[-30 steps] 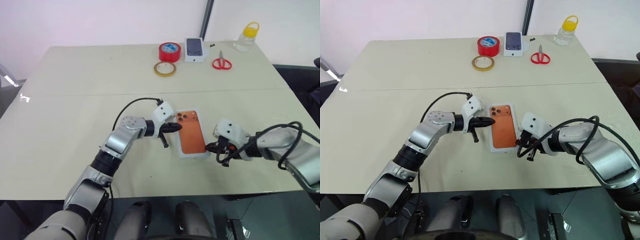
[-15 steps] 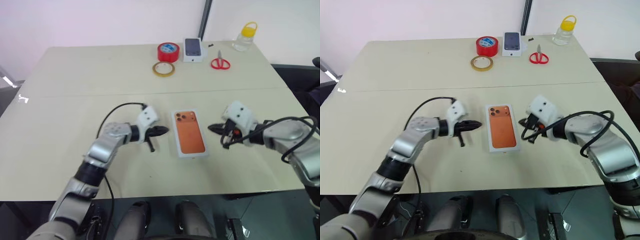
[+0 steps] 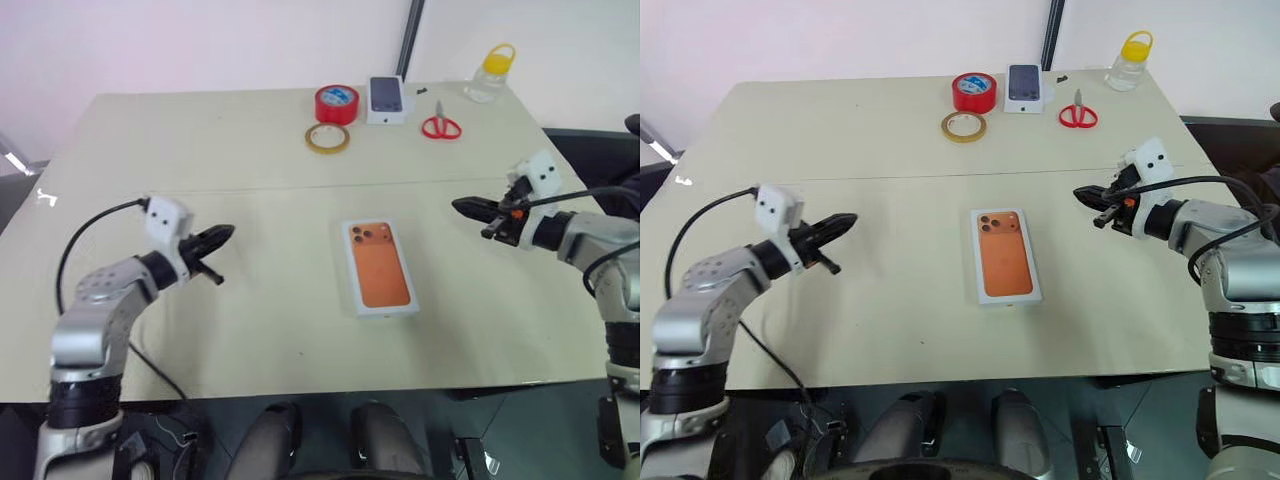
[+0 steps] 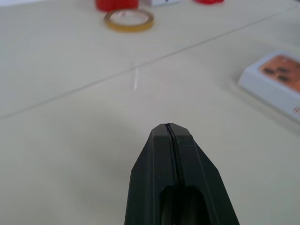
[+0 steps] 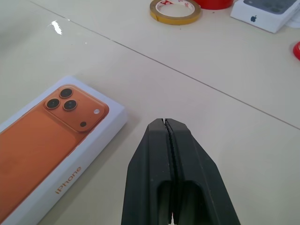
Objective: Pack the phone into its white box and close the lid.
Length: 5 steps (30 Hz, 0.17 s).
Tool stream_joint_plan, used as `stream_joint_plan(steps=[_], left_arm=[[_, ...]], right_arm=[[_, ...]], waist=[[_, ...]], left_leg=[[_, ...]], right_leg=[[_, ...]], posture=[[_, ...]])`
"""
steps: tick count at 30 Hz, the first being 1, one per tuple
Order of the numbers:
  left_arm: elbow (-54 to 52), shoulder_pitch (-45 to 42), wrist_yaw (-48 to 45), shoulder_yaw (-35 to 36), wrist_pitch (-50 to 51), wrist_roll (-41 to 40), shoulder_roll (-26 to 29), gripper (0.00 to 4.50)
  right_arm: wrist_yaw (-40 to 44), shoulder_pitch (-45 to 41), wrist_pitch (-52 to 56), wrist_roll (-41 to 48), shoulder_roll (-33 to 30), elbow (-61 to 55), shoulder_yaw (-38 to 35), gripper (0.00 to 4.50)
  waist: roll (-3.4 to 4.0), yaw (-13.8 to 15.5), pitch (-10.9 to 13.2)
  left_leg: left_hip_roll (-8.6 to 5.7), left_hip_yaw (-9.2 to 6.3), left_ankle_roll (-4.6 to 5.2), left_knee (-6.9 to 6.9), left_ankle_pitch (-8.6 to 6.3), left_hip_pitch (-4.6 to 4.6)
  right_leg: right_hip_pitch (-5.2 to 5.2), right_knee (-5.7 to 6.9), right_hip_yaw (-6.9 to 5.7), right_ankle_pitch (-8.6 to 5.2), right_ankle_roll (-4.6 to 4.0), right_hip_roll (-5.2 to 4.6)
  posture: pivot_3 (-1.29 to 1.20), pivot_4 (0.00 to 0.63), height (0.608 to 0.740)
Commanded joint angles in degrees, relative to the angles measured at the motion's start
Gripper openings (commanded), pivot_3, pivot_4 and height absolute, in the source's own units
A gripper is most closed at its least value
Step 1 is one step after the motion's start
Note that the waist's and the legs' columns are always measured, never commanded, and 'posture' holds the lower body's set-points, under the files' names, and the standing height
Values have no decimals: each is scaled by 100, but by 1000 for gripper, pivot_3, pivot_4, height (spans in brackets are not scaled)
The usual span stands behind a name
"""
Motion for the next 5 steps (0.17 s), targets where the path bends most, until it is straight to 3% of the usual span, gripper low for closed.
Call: stream_joint_plan(steps=[1,5], left_arm=[[-337,143,183,280,38,-175,69,0],[-394,256,343,305,36,-205,85,0]], right_arm=[[172,-50,-278,-22,20,22,-6,32],[380,-72,-291,24,32,31,33,32]], waist=[[0,11,0],[0,18,0]], left_leg=[[0,0,0,1,0,0],[-1,0,1,1,-1,-1]], right_leg=[[0,0,0,0,0,0],[2,-2,0,0,0,-2]], posture=[[0,150,740],[0,150,740]])
